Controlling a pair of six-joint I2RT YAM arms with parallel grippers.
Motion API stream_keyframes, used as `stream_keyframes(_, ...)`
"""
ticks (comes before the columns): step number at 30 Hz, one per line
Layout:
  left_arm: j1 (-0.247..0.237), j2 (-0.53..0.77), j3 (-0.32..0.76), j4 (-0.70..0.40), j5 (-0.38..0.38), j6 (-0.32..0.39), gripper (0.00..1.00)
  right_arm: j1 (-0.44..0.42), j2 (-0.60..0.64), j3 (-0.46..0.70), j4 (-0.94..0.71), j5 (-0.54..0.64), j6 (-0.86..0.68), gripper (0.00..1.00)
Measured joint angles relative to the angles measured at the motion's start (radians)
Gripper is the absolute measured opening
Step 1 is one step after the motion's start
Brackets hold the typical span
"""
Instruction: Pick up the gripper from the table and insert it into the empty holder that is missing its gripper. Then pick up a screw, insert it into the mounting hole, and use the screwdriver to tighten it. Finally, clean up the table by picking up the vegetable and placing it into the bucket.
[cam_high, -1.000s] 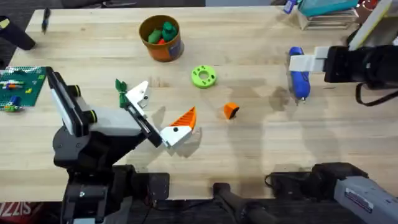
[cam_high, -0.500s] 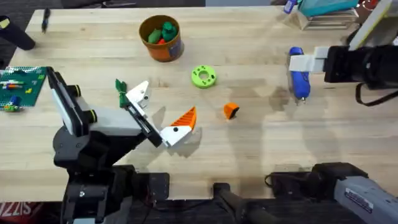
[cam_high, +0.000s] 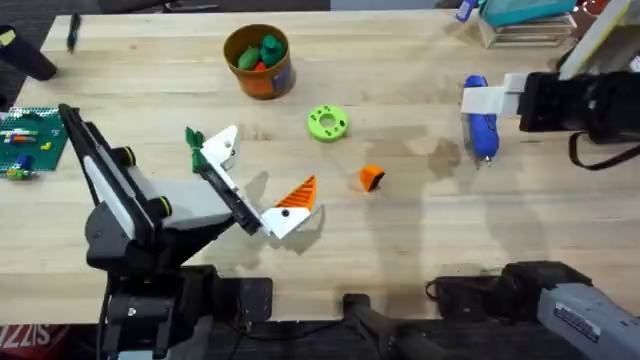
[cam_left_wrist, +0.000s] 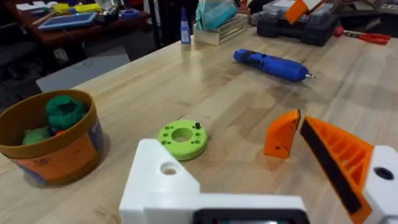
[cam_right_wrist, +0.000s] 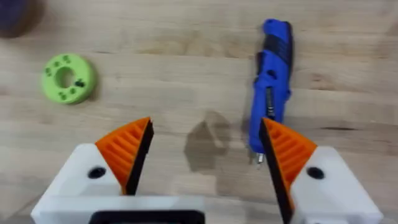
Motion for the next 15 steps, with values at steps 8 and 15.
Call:
stream_keyframes(8,0.0,0.0,0.0,0.0,0.0,0.011,0.985,0.115,0.036,0.004,-0.001,-0.086,0.022,0.994)
stream_keyframes(15,0.0,0.0,0.0,0.0,0.001,0.011,0.985,0.285,0.161,0.082,-0.002,-0.098,0.023,0.993)
